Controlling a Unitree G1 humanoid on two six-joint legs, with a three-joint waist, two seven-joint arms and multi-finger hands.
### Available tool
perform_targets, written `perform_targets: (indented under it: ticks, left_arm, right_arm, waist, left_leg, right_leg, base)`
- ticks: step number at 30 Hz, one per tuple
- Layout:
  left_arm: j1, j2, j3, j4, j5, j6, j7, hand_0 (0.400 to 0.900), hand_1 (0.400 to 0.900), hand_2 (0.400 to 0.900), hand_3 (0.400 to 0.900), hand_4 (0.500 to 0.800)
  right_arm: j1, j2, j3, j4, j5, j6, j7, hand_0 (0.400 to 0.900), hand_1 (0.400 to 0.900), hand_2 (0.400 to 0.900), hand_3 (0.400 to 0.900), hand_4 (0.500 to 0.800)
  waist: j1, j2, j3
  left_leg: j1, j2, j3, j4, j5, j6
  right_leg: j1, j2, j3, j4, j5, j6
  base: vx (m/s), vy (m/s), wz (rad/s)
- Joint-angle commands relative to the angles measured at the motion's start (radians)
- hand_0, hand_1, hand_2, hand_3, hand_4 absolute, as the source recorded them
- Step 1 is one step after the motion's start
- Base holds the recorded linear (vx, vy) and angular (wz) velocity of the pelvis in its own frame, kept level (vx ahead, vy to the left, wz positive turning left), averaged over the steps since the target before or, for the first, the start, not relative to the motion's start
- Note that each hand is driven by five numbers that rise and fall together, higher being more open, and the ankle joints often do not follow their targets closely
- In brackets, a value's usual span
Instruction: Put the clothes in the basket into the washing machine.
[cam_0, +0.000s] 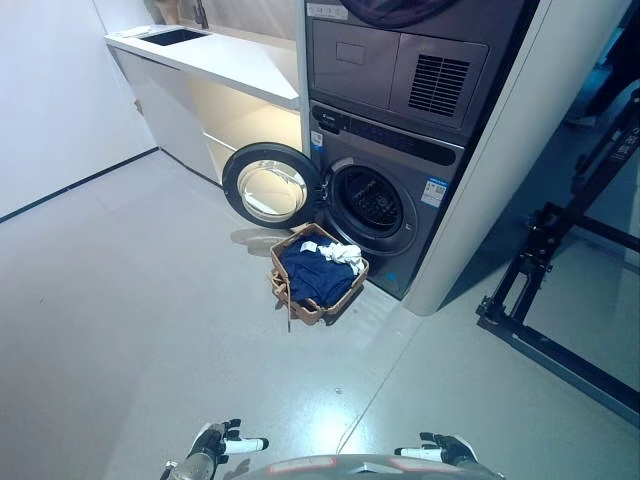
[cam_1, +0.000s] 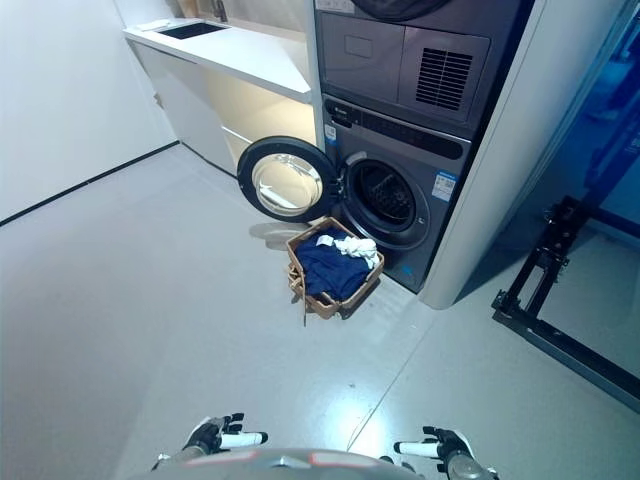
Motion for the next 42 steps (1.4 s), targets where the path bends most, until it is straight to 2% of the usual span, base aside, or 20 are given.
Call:
perform_targets:
  ticks: [1, 6, 15, 22, 25, 28, 29, 30, 32, 35, 39, 42]
  left_arm:
    - [-0.052, 0.02, 0.045, 0.027, 0.006, -0.042, 0.022, 0.9, 0.9, 0.9, 0.9, 0.8]
    - [-0.052, 0.019, 0.052, 0.035, 0.015, -0.038, 0.042, 0.9, 0.9, 0.9, 0.9, 0.8]
    - [-0.047, 0.007, 0.049, 0.048, 0.007, -0.035, 0.034, 0.9, 0.9, 0.9, 0.9, 0.8]
    - [-0.056, 0.004, 0.059, 0.052, -0.033, -0.032, 0.021, 0.9, 0.9, 0.9, 0.9, 0.8]
    - [-0.066, 0.007, 0.057, 0.051, -0.037, -0.031, 0.021, 0.9, 0.9, 0.9, 0.9, 0.8]
    - [-0.077, 0.021, 0.051, 0.039, -0.037, -0.032, 0.018, 0.9, 0.9, 0.9, 0.9, 0.8]
    - [-0.077, 0.021, 0.051, 0.039, -0.037, -0.032, 0.018, 0.9, 0.9, 0.9, 0.9, 0.8]
    - [-0.085, 0.036, 0.05, 0.031, -0.045, -0.032, 0.018, 0.9, 0.9, 0.9, 0.9, 0.8]
    - [-0.094, 0.042, 0.048, 0.036, -0.043, -0.03, 0.016, 0.9, 0.9, 0.9, 0.9, 0.8]
    - [-0.109, 0.044, 0.05, 0.044, -0.046, -0.03, 0.015, 0.9, 0.9, 0.9, 0.9, 0.8]
    - [-0.133, 0.04, 0.048, 0.041, -0.041, -0.035, 0.018, 0.9, 0.9, 0.9, 0.9, 0.8]
    - [-0.137, 0.031, 0.045, 0.027, -0.044, -0.037, 0.021, 0.9, 0.9, 0.9, 0.9, 0.8]
  right_arm:
    - [-0.044, 0.004, 0.041, 0.021, -0.027, -0.023, -0.014, 0.9, 0.9, 0.9, 0.9, 0.8]
    - [-0.042, 0.004, 0.041, 0.022, -0.027, -0.023, -0.02, 0.9, 0.9, 0.9, 0.9, 0.8]
    - [-0.043, -0.002, 0.046, 0.02, -0.031, -0.02, -0.015, 0.9, 0.9, 0.9, 0.9, 0.8]
    - [-0.061, -0.005, 0.037, 0.025, -0.025, -0.012, -0.009, 0.9, 0.9, 0.9, 0.9, 0.8]
    - [-0.072, -0.007, 0.034, 0.026, -0.021, -0.01, -0.007, 0.9, 0.9, 0.9, 0.9, 0.8]
    - [-0.082, -0.01, 0.015, 0.033, -0.004, -0.01, -0.005, 0.9, 0.9, 0.9, 0.9, 0.8]
    - [-0.082, -0.01, 0.015, 0.033, -0.004, -0.01, -0.005, 0.9, 0.9, 0.9, 0.9, 0.8]
    - [-0.088, -0.015, 0.0, 0.036, 0.01, -0.012, -0.006, 0.9, 0.9, 0.9, 0.9, 0.8]
    - [-0.092, -0.013, -0.004, 0.04, 0.023, -0.013, -0.007, 0.9, 0.9, 0.9, 0.9, 0.8]
    - [-0.09, -0.018, -0.017, 0.049, 0.036, -0.011, -0.011, 0.9, 0.9, 0.9, 0.9, 0.8]
    - [-0.098, -0.018, -0.025, 0.049, 0.04, -0.005, -0.019, 0.9, 0.9, 0.9, 0.9, 0.8]
    - [-0.095, -0.014, -0.023, 0.052, 0.038, -0.002, -0.017, 0.9, 0.9, 0.9, 0.9, 0.8]
  waist:
    - [0.002, -0.048, -0.003]
    - [0.003, -0.046, -0.004]
    - [0.006, -0.045, 0.002]
    - [0.009, -0.047, 0.018]
    - [0.012, -0.044, 0.026]
    - [0.011, -0.034, 0.056]
    - [0.012, -0.035, 0.055]
    - [-0.005, -0.024, 0.094]
    - [-0.013, -0.018, 0.109]
    - [-0.023, -0.017, 0.116]
    - [-0.038, -0.031, 0.133]
    - [-0.05, -0.037, 0.128]
  left_leg:
    - [-0.042, -0.04, -0.02, 0.027, -0.068, 0.017]
    - [-0.042, -0.04, -0.025, 0.023, -0.066, 0.016]
    - [-0.041, -0.047, -0.024, 0.03, -0.075, 0.026]
    - [-0.072, -0.074, -0.024, 0.072, -0.099, 0.049]
    - [-0.091, -0.084, -0.024, 0.092, -0.107, 0.06]
    - [-0.098, -0.091, -0.028, 0.117, -0.119, 0.086]
    - [-0.1, -0.092, -0.027, 0.118, -0.119, 0.087]
    - [-0.089, -0.092, -0.039, 0.121, -0.115, 0.099]
    - [-0.073, -0.09, -0.049, 0.109, -0.117, 0.102]
    - [-0.026, -0.095, -0.064, 0.086, -0.137, 0.092]
    - [0.046, -0.104, -0.077, 0.067, -0.189, 0.071]
    - [0.126, -0.088, -0.087, 0.058, -0.24, 0.055]
  right_leg:
    - [0.007, 0.008, 0.001, 0.007, -0.063, 0.009]
    - [0.006, 0.009, 0.0, 0.007, -0.064, 0.008]
    - [0.006, 0.005, 0.011, 0.007, -0.06, 0.013]
    - [-0.013, -0.017, 0.019, 0.026, -0.049, 0.025]
    - [-0.047, -0.026, 0.027, 0.079, -0.059, 0.03]
    - [-0.162, -0.029, 0.031, 0.321, -0.072, 0.055]
    - [-0.165, -0.03, 0.032, 0.325, -0.074, 0.055]
    - [-0.235, -0.028, 0.038, 0.486, -0.034, 0.064]
    - [-0.29, -0.022, 0.039, 0.54, -0.034, 0.056]
    - [-0.321, -0.049, 0.016, 0.388, -0.024, 0.046]
    - [-0.346, -0.099, -0.033, 0.094, 0.094, 0.087]
    - [-0.344, -0.091, -0.043, 0.059, 0.126, 0.099]
  base:
    - [-0.01, -0.001, 0.05]
    - [0.0, 0.001, 0.04]
    - [0.01, 0.017, -0.05]
    - [0.01, 0.071, -0.08]
    - [-0.01, 0.111, -0.13]
    - [0.01, 0.153, -0.15]
    - [0.01, 0.186, 0.06]
    - [0.03, 0.164, 0.08]
    - [0.12, 0.14, 0.1]
    - [0.25, 0.012, 0.12]
    - [0.34, -0.08, 0.17]
    - [0.36, -0.113, 0.22]
